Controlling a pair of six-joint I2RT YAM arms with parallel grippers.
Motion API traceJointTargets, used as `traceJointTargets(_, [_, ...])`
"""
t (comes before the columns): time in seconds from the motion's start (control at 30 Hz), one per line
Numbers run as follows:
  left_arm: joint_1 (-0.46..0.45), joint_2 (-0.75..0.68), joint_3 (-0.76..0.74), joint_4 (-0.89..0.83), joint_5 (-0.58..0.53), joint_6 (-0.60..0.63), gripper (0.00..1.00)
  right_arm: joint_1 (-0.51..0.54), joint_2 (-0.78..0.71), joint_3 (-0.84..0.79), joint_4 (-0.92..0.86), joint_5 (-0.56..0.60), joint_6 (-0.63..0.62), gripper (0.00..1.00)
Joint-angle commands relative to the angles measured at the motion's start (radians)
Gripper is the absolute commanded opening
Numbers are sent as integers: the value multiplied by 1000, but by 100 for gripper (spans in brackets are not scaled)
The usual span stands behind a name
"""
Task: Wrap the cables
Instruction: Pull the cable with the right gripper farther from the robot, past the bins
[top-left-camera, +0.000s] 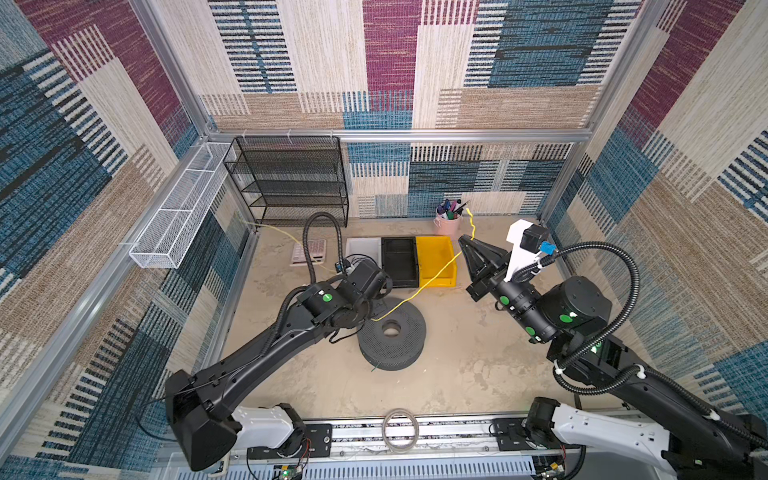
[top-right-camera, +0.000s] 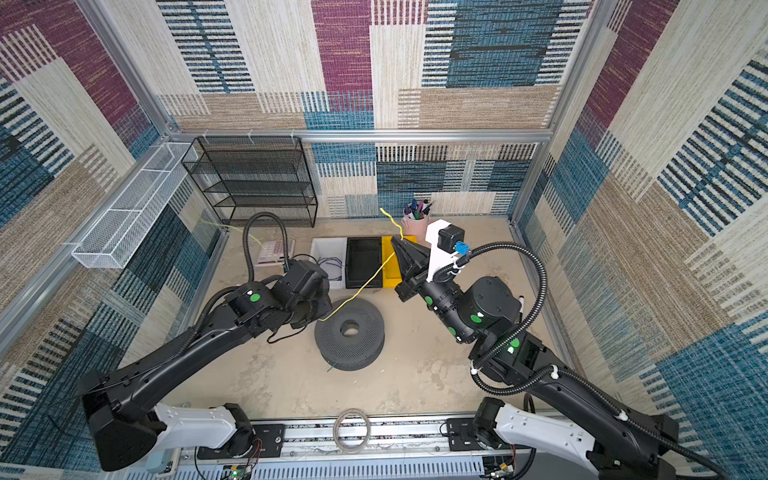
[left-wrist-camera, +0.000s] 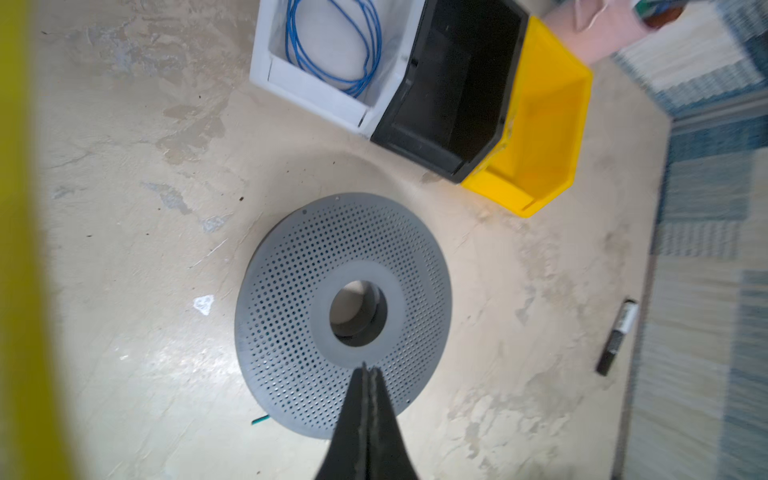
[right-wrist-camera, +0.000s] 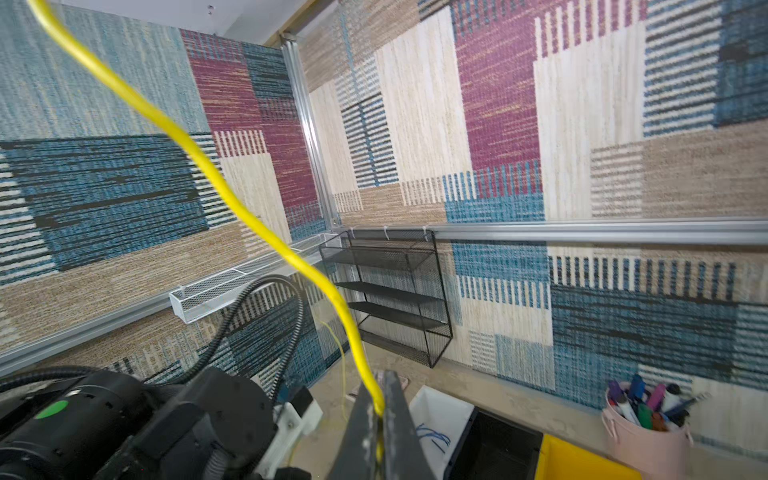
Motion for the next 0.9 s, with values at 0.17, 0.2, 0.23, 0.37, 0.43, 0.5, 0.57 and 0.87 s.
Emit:
traceJointTargets(0.17, [14, -202, -199, 187, -144, -202, 0, -262, -59, 3, 3, -72, 275, 0])
traceJointTargets(0.2, [14, -213, -208, 197, -156, -218, 0, -297, -52, -1, -2, -113, 312, 0])
traceJointTargets(0.23, [14, -228, -222, 223, -173, -222, 0, -348, -47, -16, 9, -167, 360, 0])
traceJointTargets(0.37, [17, -271, -295, 341, -188, -222, 0, -574, 19, -82, 100, -472, 579, 0])
traceJointTargets(0.43, [19, -268, -305, 342, -186, -234, 0, -684, 57, -136, 197, -608, 702, 0])
traceJointTargets(0.5, [19, -266, -330, 379, -183, -238, 0, -748, 86, -184, 293, -691, 778, 0])
traceJointTargets(0.57, [19, -264, -356, 419, -183, -244, 0, -777, 106, -212, 337, -714, 815, 0])
traceJointTargets(0.87, [18, -252, -447, 562, -324, -268, 0, -966, 54, -370, 463, -793, 943, 0])
